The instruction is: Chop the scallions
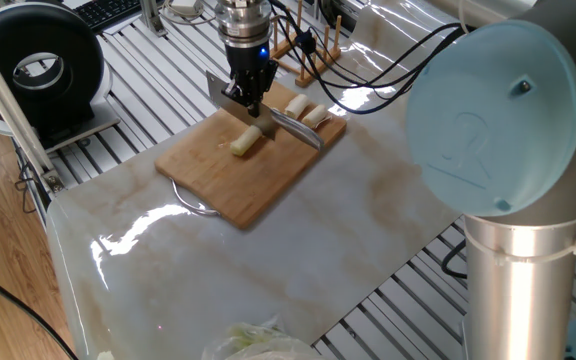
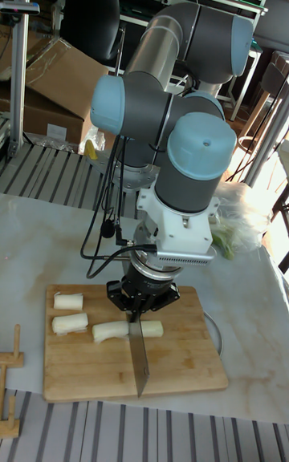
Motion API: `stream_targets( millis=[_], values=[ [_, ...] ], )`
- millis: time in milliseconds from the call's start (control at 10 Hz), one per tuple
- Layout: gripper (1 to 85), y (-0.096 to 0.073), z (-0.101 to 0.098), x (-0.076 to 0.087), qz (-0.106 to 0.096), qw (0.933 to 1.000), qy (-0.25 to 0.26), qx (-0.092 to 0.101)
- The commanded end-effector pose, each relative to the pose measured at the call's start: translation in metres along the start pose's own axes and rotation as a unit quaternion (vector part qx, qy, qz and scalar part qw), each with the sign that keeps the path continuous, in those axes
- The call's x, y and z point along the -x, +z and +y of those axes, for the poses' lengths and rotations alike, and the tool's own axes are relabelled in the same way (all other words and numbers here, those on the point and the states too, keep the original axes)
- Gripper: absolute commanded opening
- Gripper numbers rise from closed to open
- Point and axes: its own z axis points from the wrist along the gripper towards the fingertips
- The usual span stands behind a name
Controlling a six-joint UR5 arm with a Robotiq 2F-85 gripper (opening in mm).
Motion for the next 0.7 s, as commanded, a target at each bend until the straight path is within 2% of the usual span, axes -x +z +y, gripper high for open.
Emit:
stream_targets(
  millis=[0,100,200,600],
  values=[
    [1.3,-0.003,0.004,-0.005,0.010,0.9999,0.008,0.007],
    [1.3,-0.003,0.002,-0.011,0.023,0.9997,0.013,0.001],
    [1.3,-0.005,0.002,-0.014,0.026,0.9996,0.013,0.002],
    [1.3,-0.010,0.003,-0.015,0.028,0.9995,0.013,0.003]
  ],
)
